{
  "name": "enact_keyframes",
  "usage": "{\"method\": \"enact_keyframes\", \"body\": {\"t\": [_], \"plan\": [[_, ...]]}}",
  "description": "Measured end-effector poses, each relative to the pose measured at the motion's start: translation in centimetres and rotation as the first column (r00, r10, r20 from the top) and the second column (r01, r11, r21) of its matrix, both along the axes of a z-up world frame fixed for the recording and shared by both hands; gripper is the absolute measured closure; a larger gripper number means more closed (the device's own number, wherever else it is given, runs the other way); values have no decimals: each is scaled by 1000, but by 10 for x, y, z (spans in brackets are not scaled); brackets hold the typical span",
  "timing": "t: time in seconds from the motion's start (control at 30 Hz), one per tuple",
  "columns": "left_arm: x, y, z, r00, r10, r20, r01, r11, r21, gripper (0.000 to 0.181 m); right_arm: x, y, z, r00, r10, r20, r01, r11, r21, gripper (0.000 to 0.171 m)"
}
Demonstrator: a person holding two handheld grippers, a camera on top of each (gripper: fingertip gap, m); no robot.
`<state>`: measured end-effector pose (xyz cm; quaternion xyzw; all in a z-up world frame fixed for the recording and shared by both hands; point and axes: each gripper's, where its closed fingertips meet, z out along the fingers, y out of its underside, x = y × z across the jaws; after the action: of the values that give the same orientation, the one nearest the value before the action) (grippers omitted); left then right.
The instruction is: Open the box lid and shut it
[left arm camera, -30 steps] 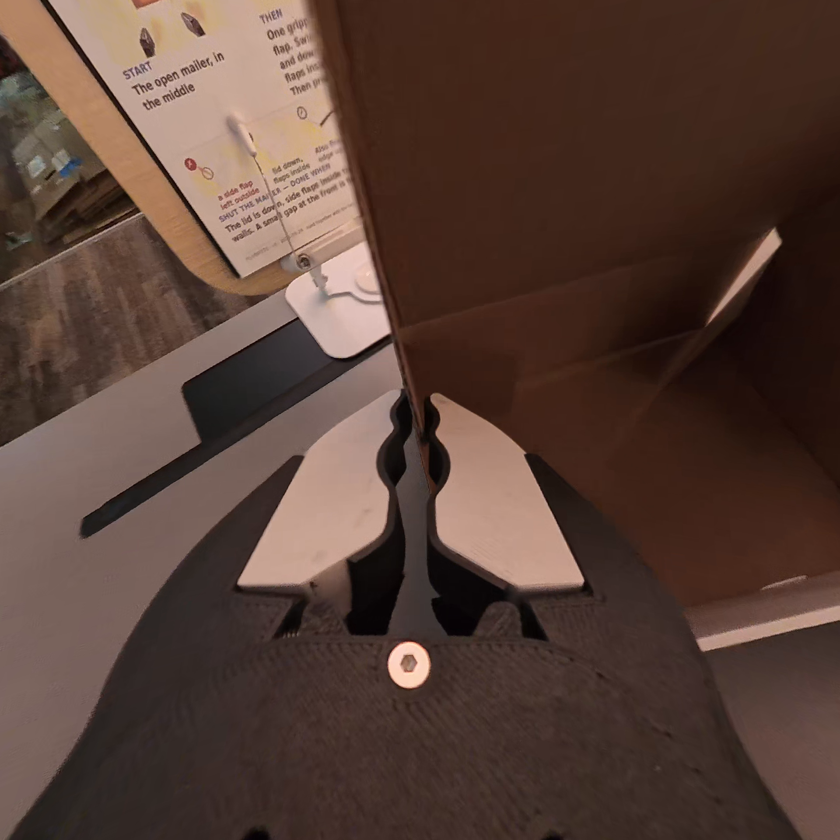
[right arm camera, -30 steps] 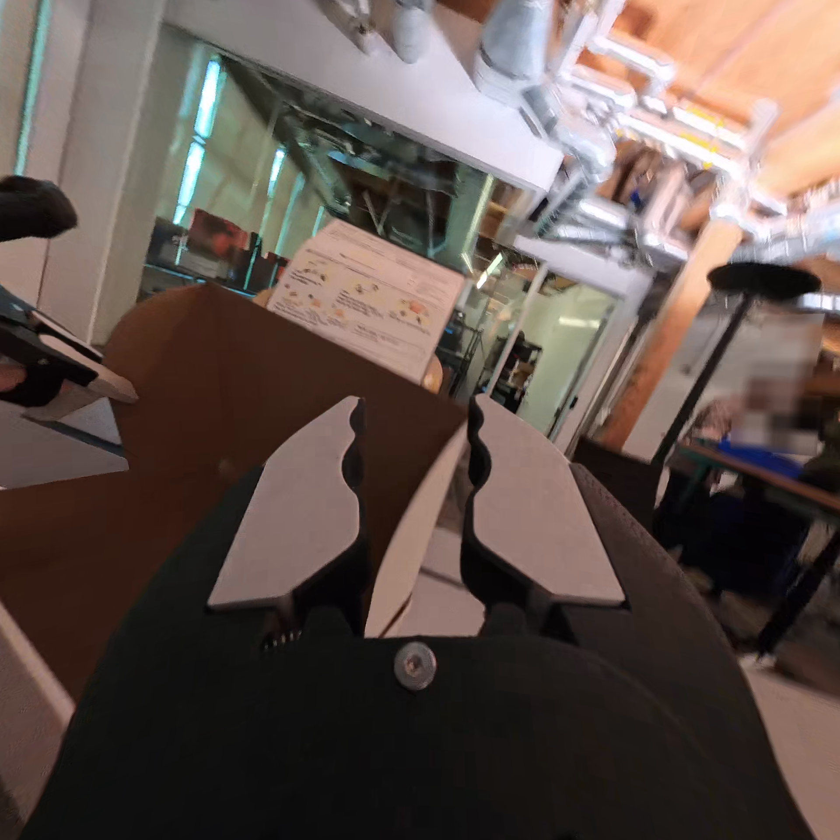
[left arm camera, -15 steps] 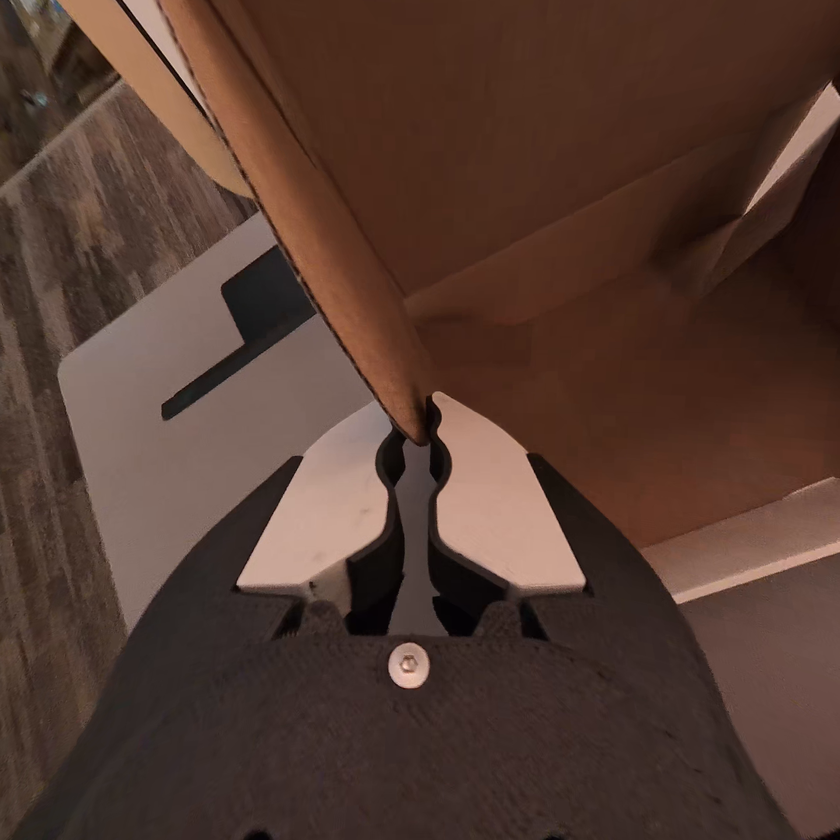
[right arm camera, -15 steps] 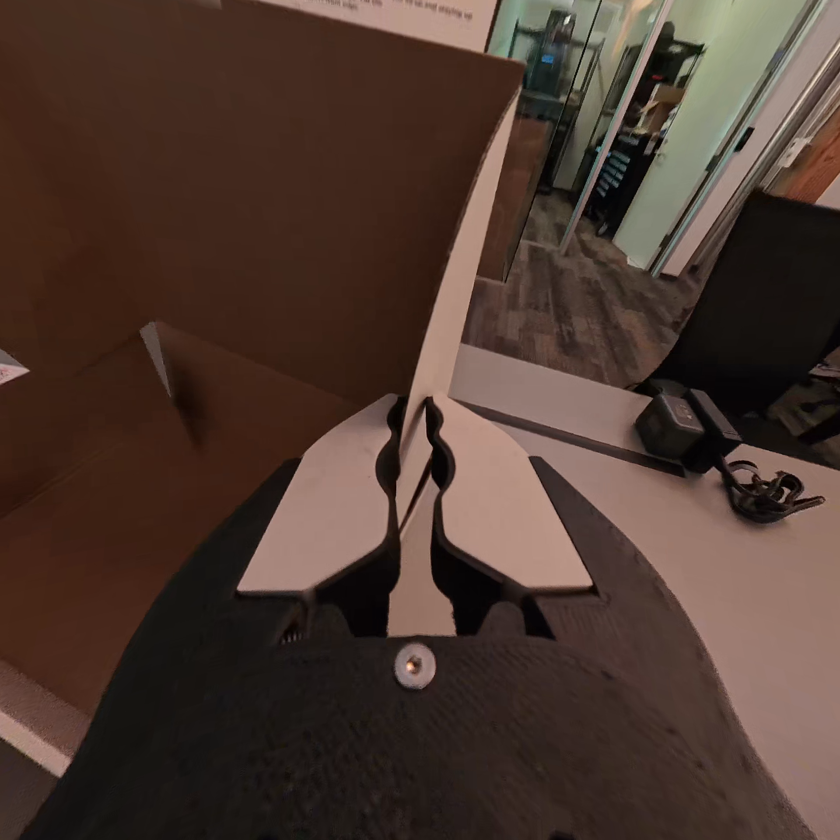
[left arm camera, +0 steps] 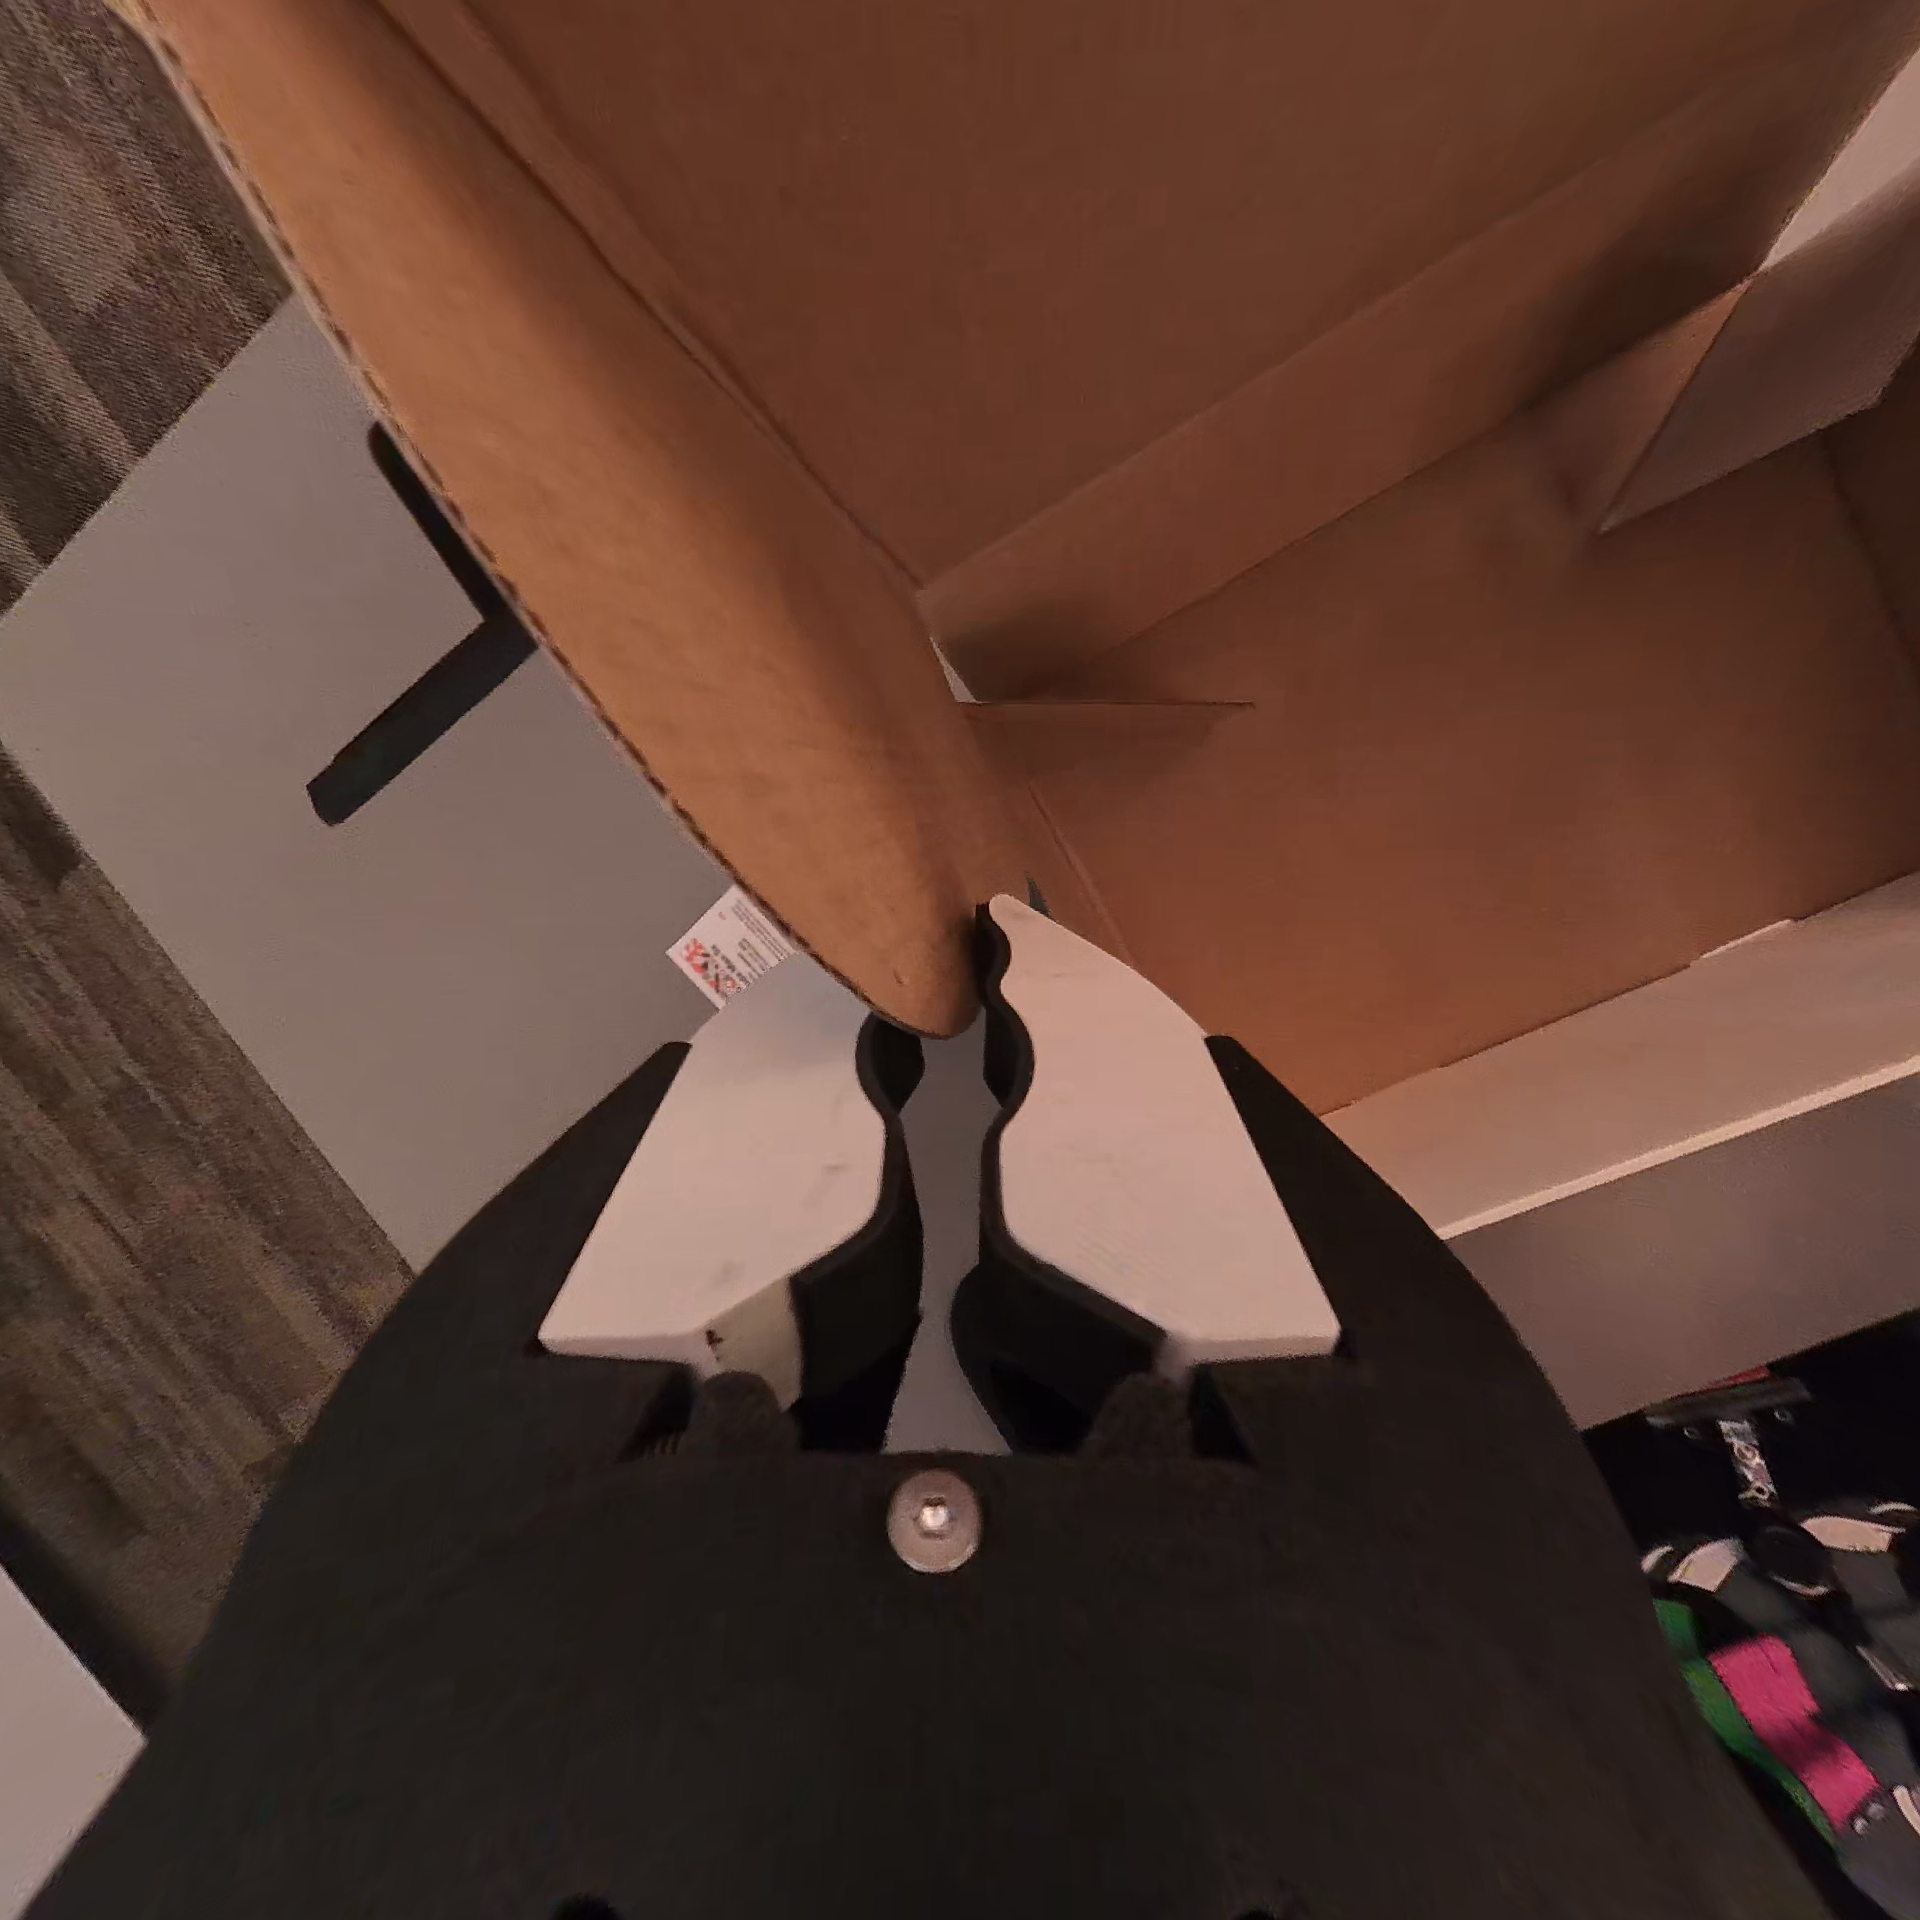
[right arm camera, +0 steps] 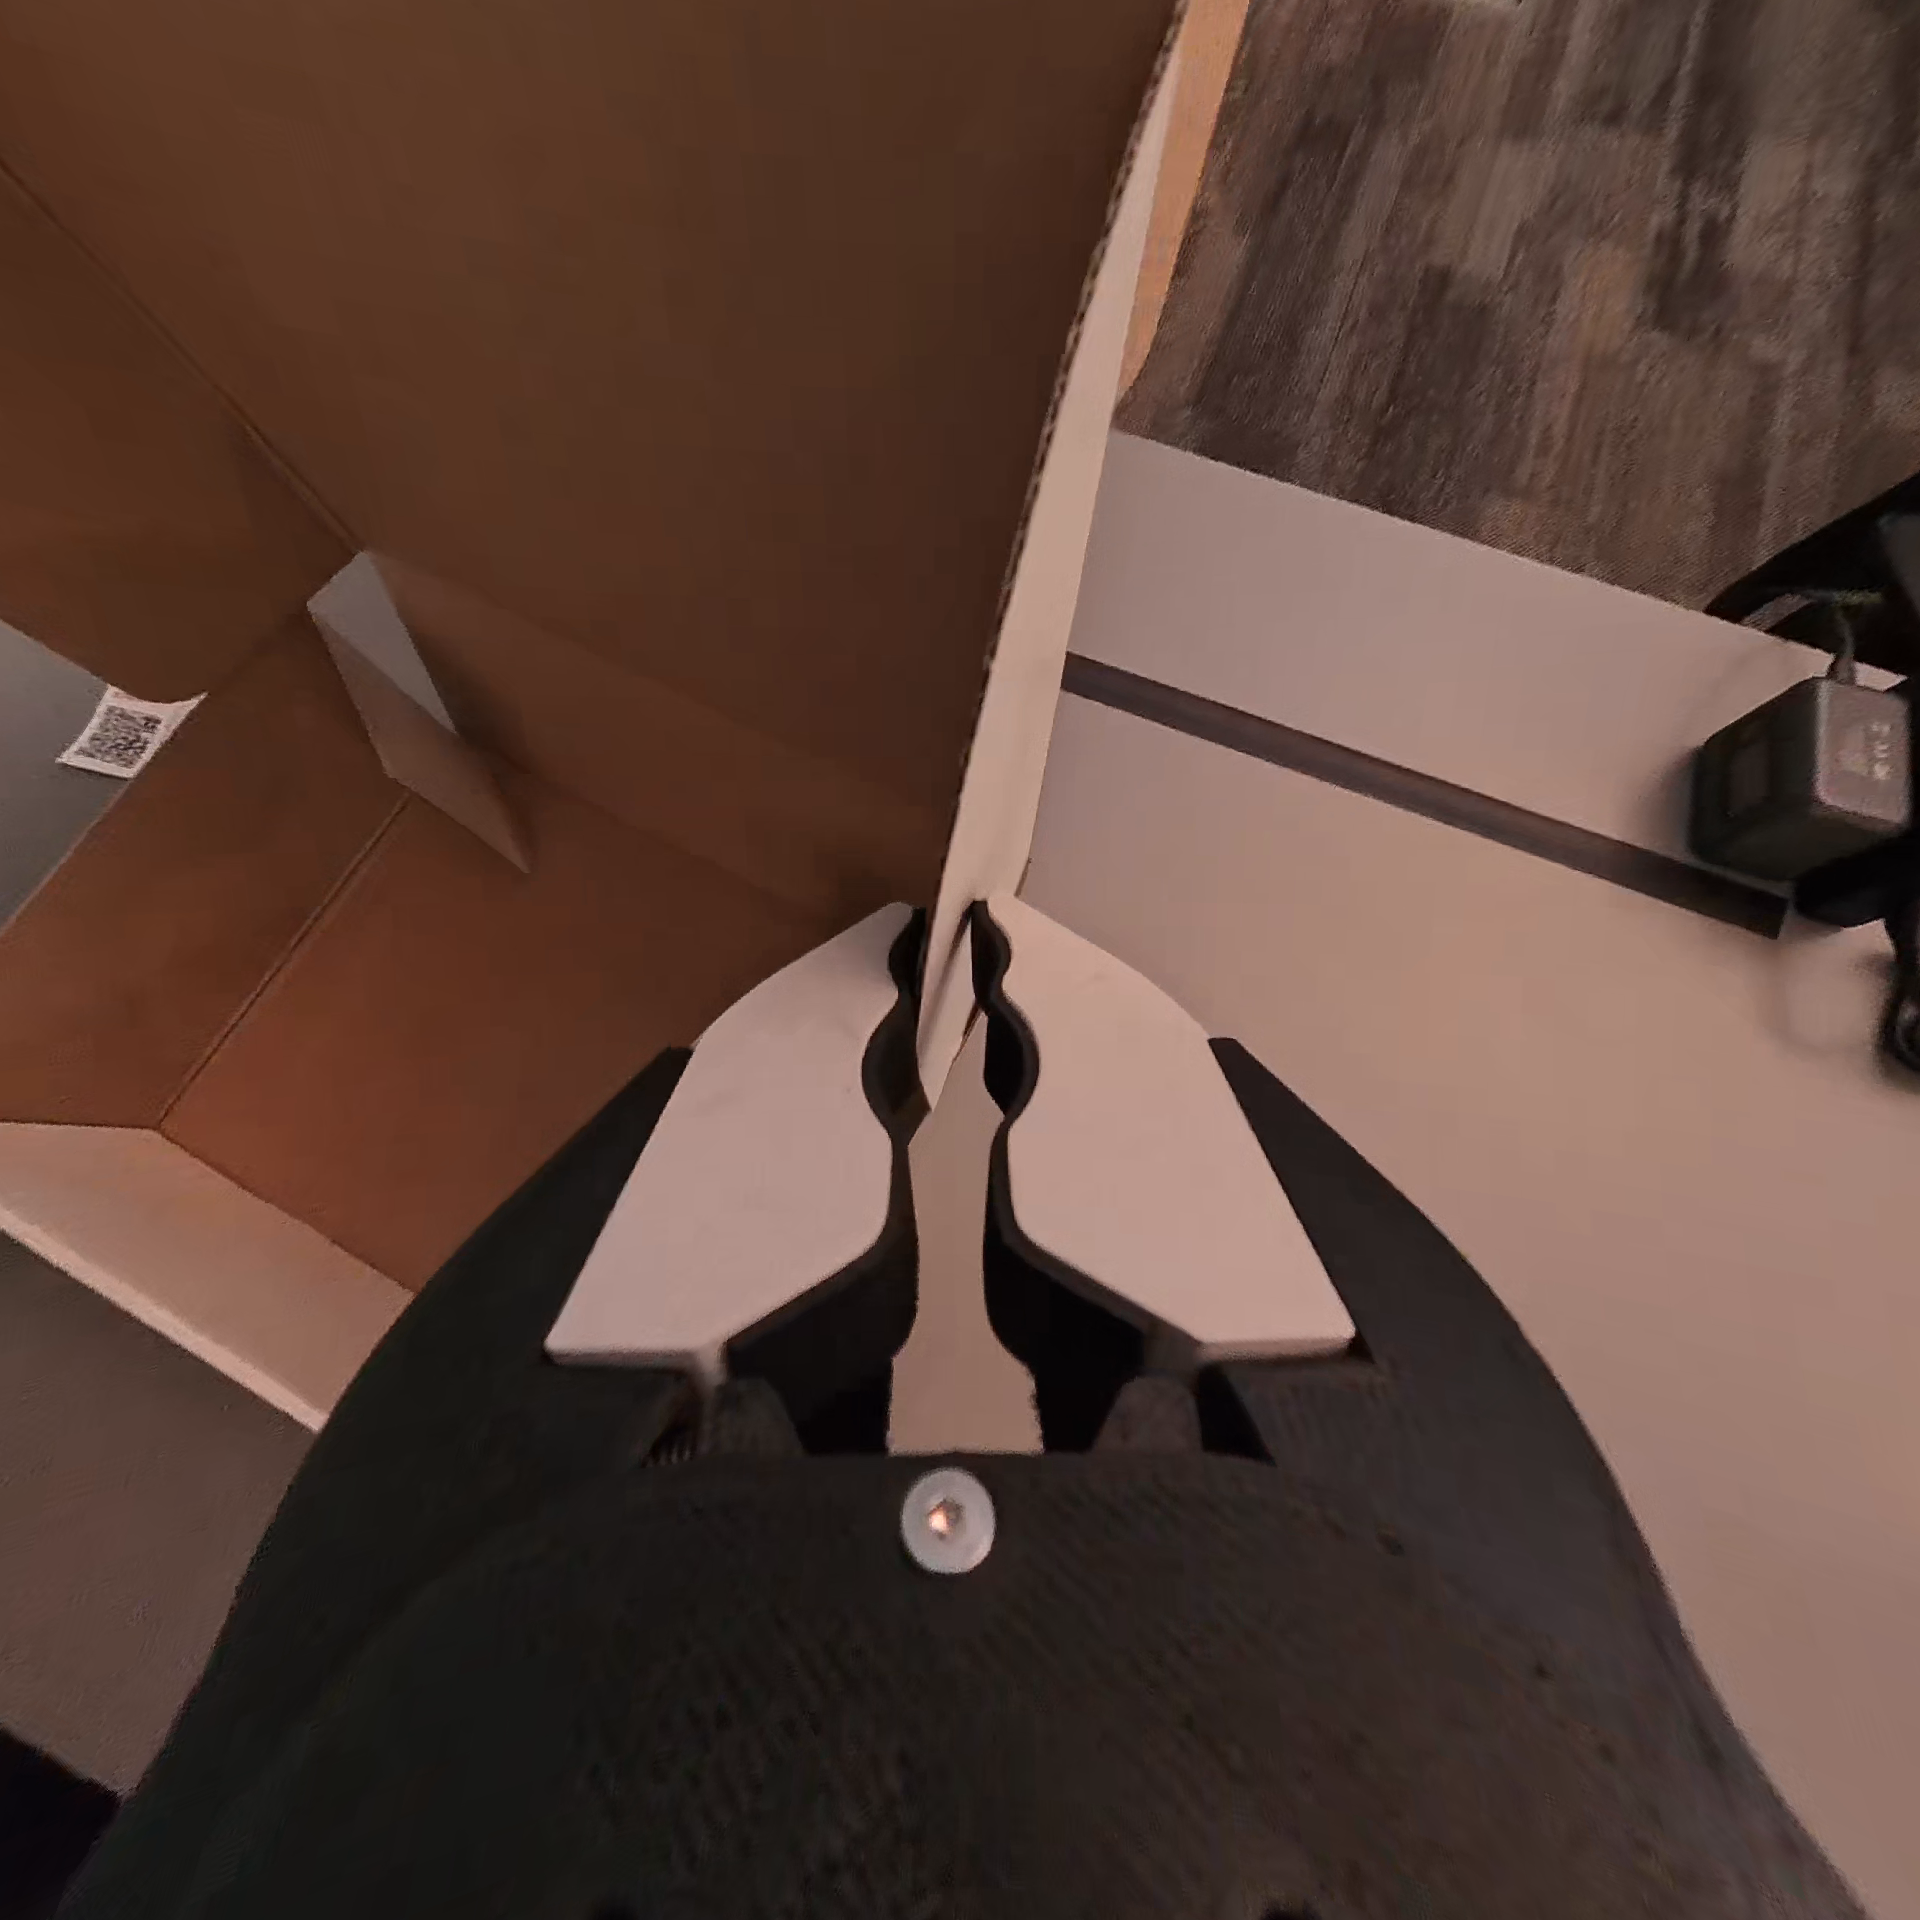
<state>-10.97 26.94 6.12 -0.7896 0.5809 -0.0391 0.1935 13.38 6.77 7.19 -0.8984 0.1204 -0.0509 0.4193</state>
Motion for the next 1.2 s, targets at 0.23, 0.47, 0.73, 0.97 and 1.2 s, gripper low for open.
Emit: {"method": "enact_keyframes", "body": {"t": [0.23,0.47,0.73,0.97,1.2], "plan": [[0,-1,0,1000,-11,25,12,999,-34,175,9,-1,0,998,21,-59,-25,996,-81,164],[1,-4,0,999,-29,14,30,999,-22,173,0,2,1,998,33,-46,-36,997,-68,161],[2,-3,0,998,-11,70,12,1000,-12,156,-1,4,-2,999,32,17,-32,999,14,146],[-13,-15,30,923,-43,382,34,999,30,127,0,-20,20,979,32,199,-86,959,271,122],[-62,-68,15,677,-160,718,33,982,188,123,-30,-92,-4,905,-79,418,-183,815,550,112]]}}
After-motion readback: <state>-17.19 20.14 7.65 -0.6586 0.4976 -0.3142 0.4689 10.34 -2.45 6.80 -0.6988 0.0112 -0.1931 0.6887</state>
